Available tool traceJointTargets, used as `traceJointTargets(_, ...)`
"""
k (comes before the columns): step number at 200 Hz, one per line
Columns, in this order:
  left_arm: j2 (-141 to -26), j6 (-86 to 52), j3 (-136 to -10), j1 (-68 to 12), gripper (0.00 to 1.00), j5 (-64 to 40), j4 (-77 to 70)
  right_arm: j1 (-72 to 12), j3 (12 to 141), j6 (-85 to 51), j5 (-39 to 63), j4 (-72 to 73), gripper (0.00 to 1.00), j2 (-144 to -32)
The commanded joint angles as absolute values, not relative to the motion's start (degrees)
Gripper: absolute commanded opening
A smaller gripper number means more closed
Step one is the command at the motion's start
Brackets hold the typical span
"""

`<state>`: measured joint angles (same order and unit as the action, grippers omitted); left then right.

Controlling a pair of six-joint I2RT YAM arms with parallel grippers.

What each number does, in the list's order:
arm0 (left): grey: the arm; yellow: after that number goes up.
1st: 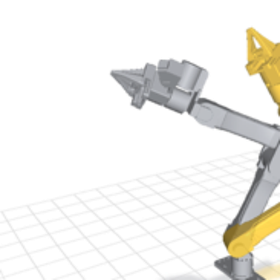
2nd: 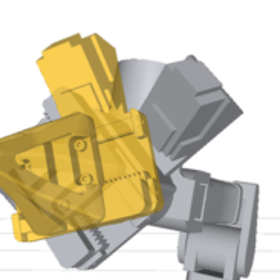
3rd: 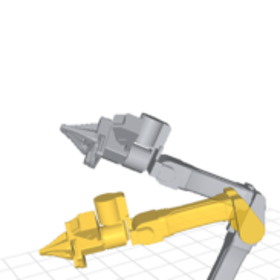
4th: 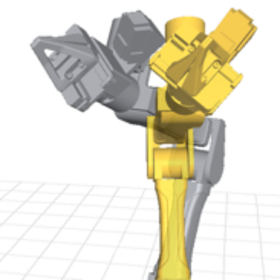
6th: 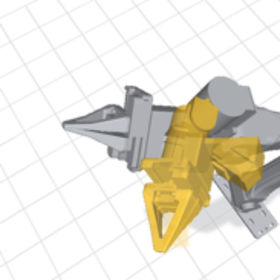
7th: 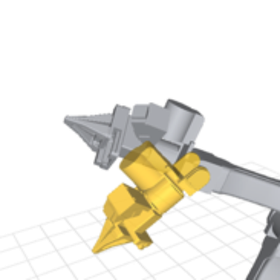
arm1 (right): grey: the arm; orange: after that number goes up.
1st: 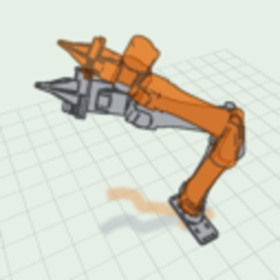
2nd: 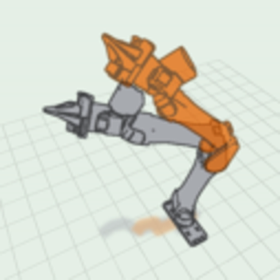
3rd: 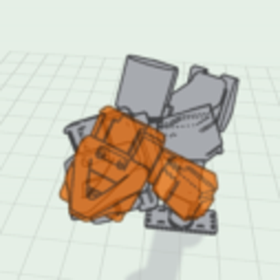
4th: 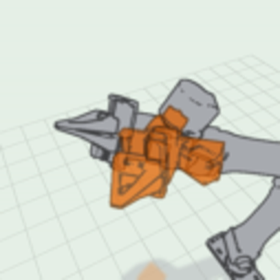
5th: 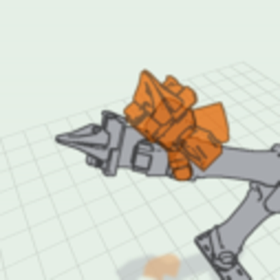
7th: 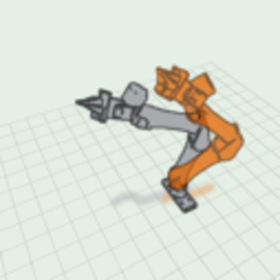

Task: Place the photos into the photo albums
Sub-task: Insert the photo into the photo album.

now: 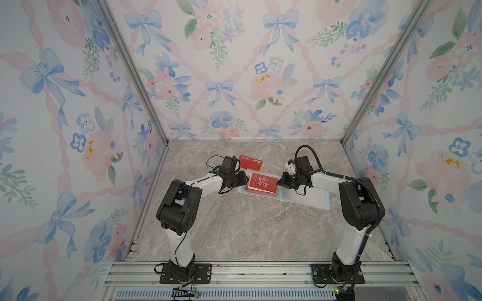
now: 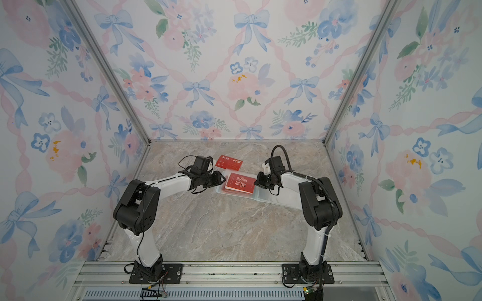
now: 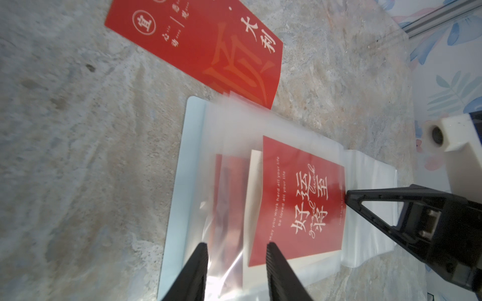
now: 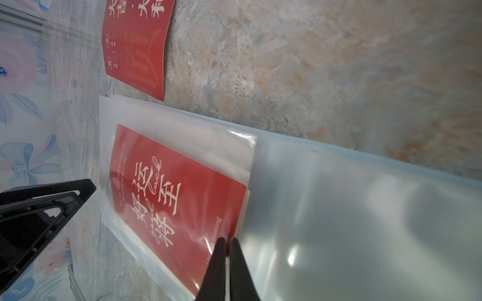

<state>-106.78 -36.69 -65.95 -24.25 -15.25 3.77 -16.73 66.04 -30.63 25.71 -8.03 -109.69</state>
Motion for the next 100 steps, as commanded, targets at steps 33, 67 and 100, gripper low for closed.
traceJointTargets(33,-104.6,-37.4,-65.0,-24.2,0.4,-15.2,3.4,-17.5,70.9,-29.4,27.5,-10.3,0.09,-111.7)
traceJointTargets(67,-105.1,-37.3,-66.7,-23.2,0.41,-16.1,3.4,-17.7,70.6,-28.9,27.8,-11.4,0.1,-109.6)
traceJointTargets(100,-106.7,-37.3,-69.9,-21.7,0.41,-17.3,3.4,-17.4,69.3,-26.5,25.8,-14.5,0.11,-106.3)
